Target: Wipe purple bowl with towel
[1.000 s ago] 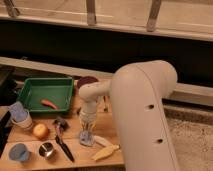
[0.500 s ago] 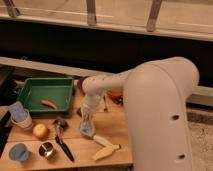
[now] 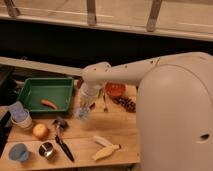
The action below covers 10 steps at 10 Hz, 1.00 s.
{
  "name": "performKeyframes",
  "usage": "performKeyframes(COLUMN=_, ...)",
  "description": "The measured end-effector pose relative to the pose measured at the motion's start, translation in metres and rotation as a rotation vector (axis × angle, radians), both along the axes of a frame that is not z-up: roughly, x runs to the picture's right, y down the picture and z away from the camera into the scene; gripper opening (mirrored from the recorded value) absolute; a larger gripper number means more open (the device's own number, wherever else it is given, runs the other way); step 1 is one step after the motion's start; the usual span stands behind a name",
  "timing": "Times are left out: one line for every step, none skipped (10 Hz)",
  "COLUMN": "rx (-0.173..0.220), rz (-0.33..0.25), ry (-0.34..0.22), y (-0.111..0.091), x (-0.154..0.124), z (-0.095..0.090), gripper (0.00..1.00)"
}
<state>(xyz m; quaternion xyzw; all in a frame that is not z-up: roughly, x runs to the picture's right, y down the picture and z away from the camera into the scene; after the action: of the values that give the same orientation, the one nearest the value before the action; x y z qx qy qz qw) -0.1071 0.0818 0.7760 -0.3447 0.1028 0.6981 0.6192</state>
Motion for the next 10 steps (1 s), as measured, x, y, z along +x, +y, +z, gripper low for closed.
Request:
performKeyframes(rx=0.0, rz=-0.002, ry=-0.001, y=0.0, x=-0.001, z=0.0, gripper=0.0)
performKeyframes(rx=0.0, rz=-0.002, ry=-0.003, y=0.0, x=-0.002, z=0.0, gripper=0.0)
performKeyframes(rx=-0.003, rz=-0.003, ry=-0.001, y=0.002, x=-0.001, z=0.0, gripper=0.0)
performKeyframes(rx=0.009, rz=0.003, ry=0.017, y=0.001, x=0.003, z=0.003, gripper=0.0)
performKeyframes(rx=0.02, rz=0.011, ry=0.029, y=-0.003, x=0.007, z=0.007, gripper=0.0)
performKeyframes(rx=0.038, rz=0.017, ry=0.042, y=-0.012, x=0.013, z=0.013, gripper=0.0)
performKeyframes(rx=0.061, rz=0.025, ry=0.06, y=-0.029, x=0.02, z=0.024, gripper=0.0)
performKeyframes(rx=0.087, rz=0.032, ry=0.068, y=-0.045, x=0.024, z=0.032, gripper=0.0)
performKeyframes(rx=0.111, rz=0.042, ry=0.074, y=-0.06, x=0.027, z=0.035, gripper=0.0)
performKeyframes(rx=0.141, rz=0.051, ry=0.085, y=-0.077, x=0.032, z=0.039, gripper=0.0)
